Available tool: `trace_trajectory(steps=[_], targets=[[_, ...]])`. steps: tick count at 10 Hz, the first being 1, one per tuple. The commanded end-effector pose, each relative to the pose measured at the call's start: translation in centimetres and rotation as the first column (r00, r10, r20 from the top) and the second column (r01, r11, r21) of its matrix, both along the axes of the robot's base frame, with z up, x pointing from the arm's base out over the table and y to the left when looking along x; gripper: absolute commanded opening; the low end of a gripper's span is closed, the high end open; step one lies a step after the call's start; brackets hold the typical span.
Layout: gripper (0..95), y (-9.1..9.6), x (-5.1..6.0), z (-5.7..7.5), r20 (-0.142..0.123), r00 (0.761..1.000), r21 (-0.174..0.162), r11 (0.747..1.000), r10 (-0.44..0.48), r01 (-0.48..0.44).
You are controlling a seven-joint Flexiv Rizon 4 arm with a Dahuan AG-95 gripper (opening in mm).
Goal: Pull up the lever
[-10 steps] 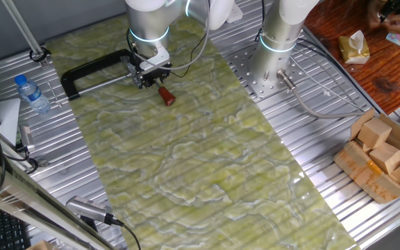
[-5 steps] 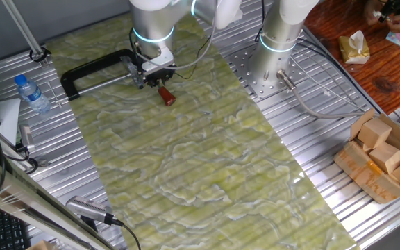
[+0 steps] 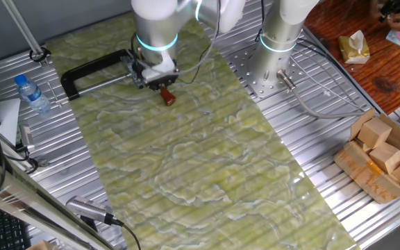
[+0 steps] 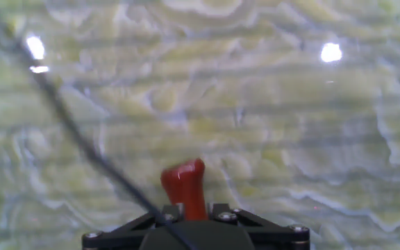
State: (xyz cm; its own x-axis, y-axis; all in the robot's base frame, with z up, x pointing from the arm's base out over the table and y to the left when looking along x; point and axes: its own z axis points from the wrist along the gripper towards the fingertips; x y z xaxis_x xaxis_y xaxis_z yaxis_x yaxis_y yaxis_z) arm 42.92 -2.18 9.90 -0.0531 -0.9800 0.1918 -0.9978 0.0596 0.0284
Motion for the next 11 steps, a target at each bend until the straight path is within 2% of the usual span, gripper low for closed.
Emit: trace_trajectory(steps=[1, 2, 5, 7, 11], targets=[[0.0, 1.3, 0.3, -0.2, 0.003, 1.0, -0.025, 1.0, -0.014, 0.014], [0.0, 2.5, 0.5, -0.5, 0.004, 1.0, -0.054, 0.998, -0.018, 0.018], [0.0, 4.8, 1.0, -1.1, -0.003, 1.0, -0.114, 0.993, 0.012, -0.012], [0.0, 5.7, 1.2, -1.6, -0.008, 0.999, -0.138, 0.99, 0.033, -0.033], [0.0, 5.8, 1.1, -2.4, -0.019, 0.999, -0.139, 0.989, 0.049, -0.051]])
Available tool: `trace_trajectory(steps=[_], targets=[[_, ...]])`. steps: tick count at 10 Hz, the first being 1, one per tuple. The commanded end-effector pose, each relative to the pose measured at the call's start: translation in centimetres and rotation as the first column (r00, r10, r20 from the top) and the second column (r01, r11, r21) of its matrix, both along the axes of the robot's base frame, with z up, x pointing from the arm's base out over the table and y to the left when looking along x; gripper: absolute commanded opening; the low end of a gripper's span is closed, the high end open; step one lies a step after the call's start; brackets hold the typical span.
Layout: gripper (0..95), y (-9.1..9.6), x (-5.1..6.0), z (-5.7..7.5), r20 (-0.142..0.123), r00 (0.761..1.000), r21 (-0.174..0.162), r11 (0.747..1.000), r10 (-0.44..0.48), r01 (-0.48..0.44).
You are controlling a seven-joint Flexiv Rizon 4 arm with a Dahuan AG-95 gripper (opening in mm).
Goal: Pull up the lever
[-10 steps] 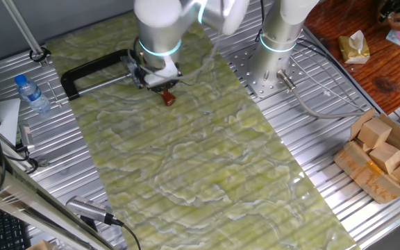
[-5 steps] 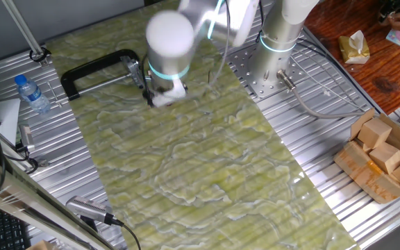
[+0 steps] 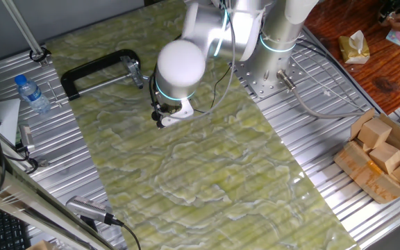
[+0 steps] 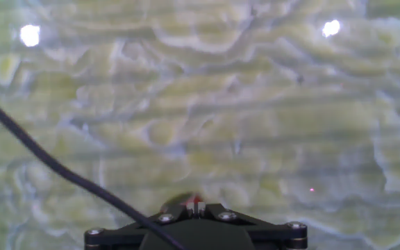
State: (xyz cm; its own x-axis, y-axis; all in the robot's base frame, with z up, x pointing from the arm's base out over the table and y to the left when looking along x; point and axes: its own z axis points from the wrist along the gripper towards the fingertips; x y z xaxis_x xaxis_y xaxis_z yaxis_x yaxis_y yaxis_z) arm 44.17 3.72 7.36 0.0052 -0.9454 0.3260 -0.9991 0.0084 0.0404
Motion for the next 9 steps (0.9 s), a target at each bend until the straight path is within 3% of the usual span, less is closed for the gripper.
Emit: trace_trajectory(steps=[1, 3, 5, 9], targets=[[0.0, 0.0, -0.2, -0.2, -0.001, 1.0, -0.002, 1.0, -0.001, 0.001], [0.0, 0.0, -0.3, -0.8, -0.006, 1.0, -0.004, 1.0, 0.003, -0.003], [0.0, 0.0, -0.7, -2.0, -0.015, 0.999, -0.022, 0.999, 0.031, -0.031], [0.0, 0.1, -1.0, -2.9, -0.022, 0.998, -0.055, 0.996, 0.063, -0.064]])
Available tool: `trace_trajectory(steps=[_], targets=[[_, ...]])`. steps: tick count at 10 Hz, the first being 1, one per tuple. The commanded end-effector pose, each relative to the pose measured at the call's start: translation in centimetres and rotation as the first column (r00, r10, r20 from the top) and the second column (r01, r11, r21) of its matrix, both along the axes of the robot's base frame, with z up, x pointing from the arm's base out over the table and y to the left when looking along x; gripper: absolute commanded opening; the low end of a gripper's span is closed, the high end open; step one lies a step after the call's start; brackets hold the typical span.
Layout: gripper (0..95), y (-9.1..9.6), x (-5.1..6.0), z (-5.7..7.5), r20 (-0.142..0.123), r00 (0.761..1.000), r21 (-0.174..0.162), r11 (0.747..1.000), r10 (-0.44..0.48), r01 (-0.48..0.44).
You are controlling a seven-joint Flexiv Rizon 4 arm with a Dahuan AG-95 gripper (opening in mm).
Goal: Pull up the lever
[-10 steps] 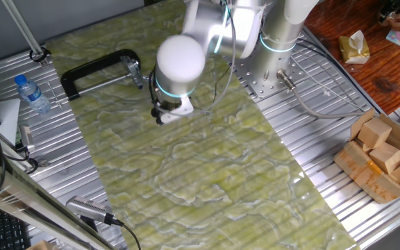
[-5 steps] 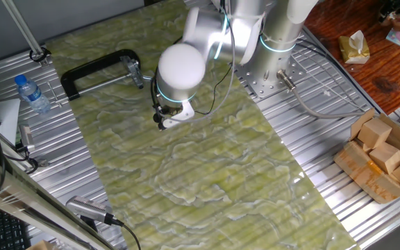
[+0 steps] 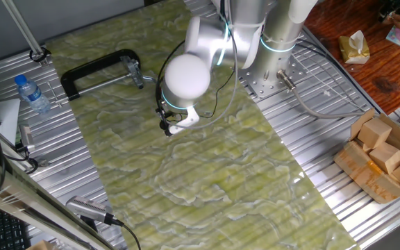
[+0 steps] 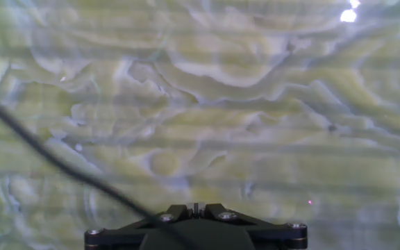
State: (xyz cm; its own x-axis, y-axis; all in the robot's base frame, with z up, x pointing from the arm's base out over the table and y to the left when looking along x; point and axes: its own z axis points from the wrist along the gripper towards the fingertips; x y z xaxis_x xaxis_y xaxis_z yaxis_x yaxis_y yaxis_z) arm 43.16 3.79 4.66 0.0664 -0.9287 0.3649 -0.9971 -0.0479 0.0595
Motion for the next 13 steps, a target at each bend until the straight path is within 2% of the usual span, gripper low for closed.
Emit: trace_trajectory(steps=[1, 4, 5, 6, 7, 11, 12, 13], targets=[[0.0, 0.06, -0.09, -0.51, -0.004, 1.0, -0.023, 1.0, 0.017, -0.017], [0.0, 0.02, -0.14, -0.56, -0.001, 1.0, -0.025, 1.0, 0.016, -0.016], [0.0, -0.01, -0.14, -0.53, 0.005, 1.0, -0.013, 1.0, -0.003, 0.003], [0.0, -0.01, -0.14, -0.53, 0.003, 1.0, -0.015, 1.0, -0.009, 0.009], [0.0, -0.01, -0.14, -0.53, -0.004, 1.0, -0.001, 1.0, 0.007, -0.007], [0.0, -0.01, -0.14, -0.53, 0.002, 1.0, -0.001, 1.0, -0.007, 0.007], [0.0, -0.01, -0.14, -0.53, 0.013, 0.999, -0.006, 0.999, -0.033, 0.033], [0.0, -0.01, -0.14, -0.53, 0.005, 0.999, -0.01, 0.999, -0.039, 0.039]])
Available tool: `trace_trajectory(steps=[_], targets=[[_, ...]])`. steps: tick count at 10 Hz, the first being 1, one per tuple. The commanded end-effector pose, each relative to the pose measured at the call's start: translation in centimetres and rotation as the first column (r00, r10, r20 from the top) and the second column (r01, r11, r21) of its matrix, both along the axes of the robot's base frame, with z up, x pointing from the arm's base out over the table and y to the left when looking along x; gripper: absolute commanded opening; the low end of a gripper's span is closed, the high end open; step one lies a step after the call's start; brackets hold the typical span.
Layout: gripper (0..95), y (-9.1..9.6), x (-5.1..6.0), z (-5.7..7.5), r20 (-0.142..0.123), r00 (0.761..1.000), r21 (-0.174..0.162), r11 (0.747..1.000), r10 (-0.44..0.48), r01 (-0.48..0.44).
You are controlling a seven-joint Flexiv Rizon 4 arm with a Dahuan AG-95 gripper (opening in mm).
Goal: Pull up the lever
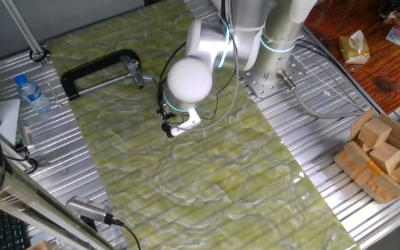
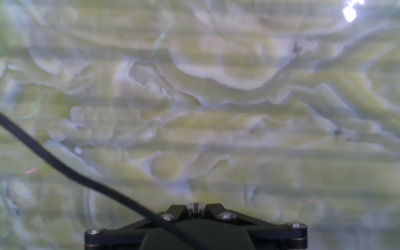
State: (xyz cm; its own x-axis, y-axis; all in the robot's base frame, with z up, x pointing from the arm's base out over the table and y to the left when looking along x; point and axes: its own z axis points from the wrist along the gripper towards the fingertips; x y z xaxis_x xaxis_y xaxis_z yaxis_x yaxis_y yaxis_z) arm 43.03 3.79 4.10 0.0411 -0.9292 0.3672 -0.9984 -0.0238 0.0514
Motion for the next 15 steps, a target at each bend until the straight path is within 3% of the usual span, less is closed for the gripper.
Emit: trace_trajectory(steps=[1, 4, 6, 9, 10, 15], targets=[[0.0, 0.0, 0.0, 0.0, -0.023, 1.0, -0.007, 1.0, -0.013, 0.013], [0.0, 0.0, 0.0, 0.0, -0.052, 0.999, 0.014, 1.0, -0.007, 0.007], [0.0, 0.0, 0.0, 0.0, -0.047, 0.999, 0.019, 1.0, 0.005, -0.004], [0.0, -0.2, -1.3, -0.5, -0.072, 0.995, 0.005, 0.997, 0.076, -0.076], [0.0, -0.2, -1.7, -0.6, -0.069, 0.995, -0.002, 0.997, 0.074, -0.074], [0.0, -0.9, -2.2, -1.4, -0.074, 0.992, -0.03, 0.994, 0.106, -0.109]])
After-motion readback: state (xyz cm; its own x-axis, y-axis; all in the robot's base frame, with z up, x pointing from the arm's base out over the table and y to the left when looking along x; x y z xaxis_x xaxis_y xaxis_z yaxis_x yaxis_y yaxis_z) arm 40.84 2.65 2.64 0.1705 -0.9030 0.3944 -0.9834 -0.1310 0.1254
